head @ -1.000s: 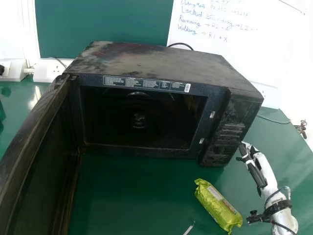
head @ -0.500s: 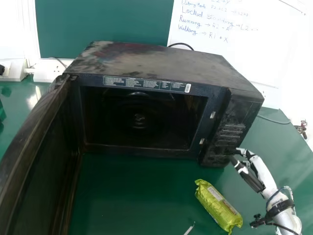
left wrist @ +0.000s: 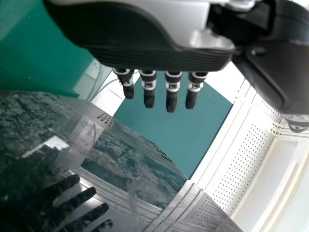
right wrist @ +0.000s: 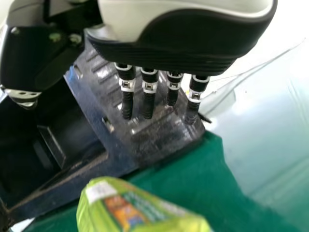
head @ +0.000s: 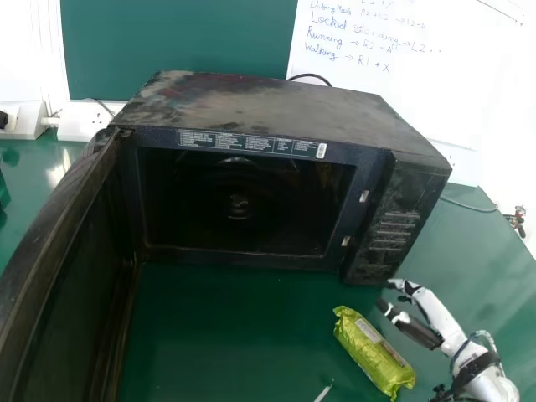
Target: Put biscuit inside oven
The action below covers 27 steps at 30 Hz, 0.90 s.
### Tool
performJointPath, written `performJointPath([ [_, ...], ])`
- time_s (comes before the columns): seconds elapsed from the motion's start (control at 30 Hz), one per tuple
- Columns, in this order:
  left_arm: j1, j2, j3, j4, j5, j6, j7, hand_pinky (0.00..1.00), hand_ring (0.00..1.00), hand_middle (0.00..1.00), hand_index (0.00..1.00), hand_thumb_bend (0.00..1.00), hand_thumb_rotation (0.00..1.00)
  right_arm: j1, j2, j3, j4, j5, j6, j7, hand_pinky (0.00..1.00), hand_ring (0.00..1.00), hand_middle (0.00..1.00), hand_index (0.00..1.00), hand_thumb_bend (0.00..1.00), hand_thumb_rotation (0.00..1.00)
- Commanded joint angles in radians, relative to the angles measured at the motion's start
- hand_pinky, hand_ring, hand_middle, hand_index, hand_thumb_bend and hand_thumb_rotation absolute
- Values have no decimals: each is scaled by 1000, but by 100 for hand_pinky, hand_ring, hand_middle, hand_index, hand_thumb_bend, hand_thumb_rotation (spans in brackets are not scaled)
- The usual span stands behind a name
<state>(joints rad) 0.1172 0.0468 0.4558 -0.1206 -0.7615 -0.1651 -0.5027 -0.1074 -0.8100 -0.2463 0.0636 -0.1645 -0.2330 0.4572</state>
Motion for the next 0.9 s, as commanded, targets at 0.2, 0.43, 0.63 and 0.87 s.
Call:
performJointPath([
  [0.2,13,2,0,-11,1,-10,-4,100,100,100,100,87,83,75,-40,18,-126,-71,72,27,100,95,93,88,94,52],
  [0.43,11,3,-2,-11,-2,-8,-4,100,100,100,100,87,82,107,-41,22,-190,-145,98,21,97,93,93,88,99,56],
  [0.63,12,-1,-5,-14,2,-9,0,100,100,100,100,88,82,130,-38,23,-229,-185,131,24,94,93,92,87,100,58],
  [0.87,15,-5,-8,-16,-2,-7,0,100,100,100,100,87,81,163,-40,23,-266,-222,155,29,93,92,92,87,99,59],
])
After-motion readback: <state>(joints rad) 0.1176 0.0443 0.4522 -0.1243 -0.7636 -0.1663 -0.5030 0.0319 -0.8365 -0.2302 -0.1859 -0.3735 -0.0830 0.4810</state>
